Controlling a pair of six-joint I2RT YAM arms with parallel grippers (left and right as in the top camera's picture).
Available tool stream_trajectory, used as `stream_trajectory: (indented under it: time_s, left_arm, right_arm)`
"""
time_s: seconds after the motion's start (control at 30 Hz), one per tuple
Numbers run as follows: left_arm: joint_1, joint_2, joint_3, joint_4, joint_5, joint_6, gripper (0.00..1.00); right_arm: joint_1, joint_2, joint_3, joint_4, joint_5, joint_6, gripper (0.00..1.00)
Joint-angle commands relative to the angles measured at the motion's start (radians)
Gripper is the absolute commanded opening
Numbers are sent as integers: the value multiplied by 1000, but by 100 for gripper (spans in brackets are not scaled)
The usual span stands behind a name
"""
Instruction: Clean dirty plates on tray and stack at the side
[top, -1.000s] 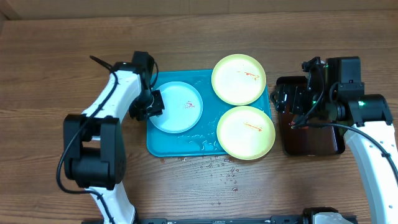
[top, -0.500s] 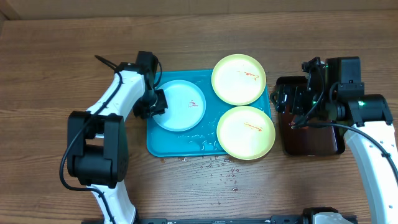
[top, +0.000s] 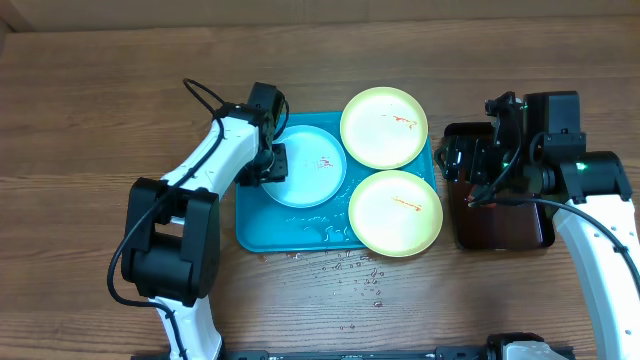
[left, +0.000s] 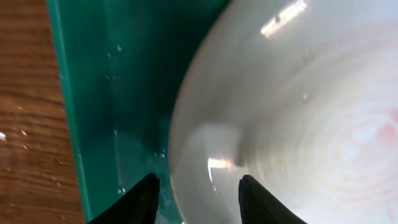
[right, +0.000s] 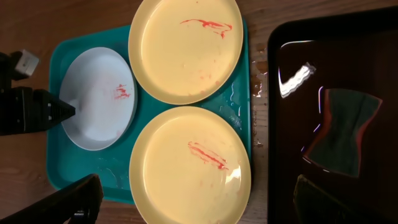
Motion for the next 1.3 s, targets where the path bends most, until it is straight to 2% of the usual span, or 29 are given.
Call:
stream_trajectory:
  time_s: [0.0, 0.07, 0.17, 0.4, 0.63, 0.7, 0.8, 0.87, 0.9, 0.97, 1.07, 1.17, 1.27]
  left_arm:
    - [1, 22, 15, 41, -50, 10, 44]
    - [1, 26, 14, 68, -49, 9, 48]
    - [1, 36, 14, 101, -33, 9, 48]
    - [1, 42, -3, 93, -53, 10, 38]
    - [1, 42, -72, 167, -92, 10, 37]
    - [1, 42, -92, 204, -99, 10, 33]
    - [6, 42, -107, 230, -98, 9, 21]
    - [10, 42, -108, 231, -98, 9, 7]
    - [11, 42, -108, 231, -98, 10, 4]
    - [14, 42, -108, 230, -98, 10, 4]
    - [19, 42, -107, 227, -97, 11, 4]
    - [26, 42, -107, 220, -84, 51, 4]
    - [37, 40, -107, 212, -84, 97, 4]
  right_arm:
    - [4, 7, 23, 8, 5, 0, 100]
    - [4, 13, 23, 8, 5, 0, 100]
    - [4, 19, 23, 7, 5, 0, 100]
    - [4, 19, 23, 8, 5, 0, 100]
    - [4, 19, 23, 8, 5, 0, 100]
    - [4, 19, 23, 8, 5, 0, 100]
    - [4, 19, 23, 8, 5, 0, 100]
    - [4, 19, 23, 7, 5, 0, 100]
    - [4, 19, 23, 7, 5, 0, 99]
    - [4, 19, 23, 8, 15, 6, 97]
    - [4, 19, 23, 6, 89, 97, 93]
    - [4, 19, 23, -3, 173, 164, 85]
    - [4, 25, 23, -16, 238, 185, 83]
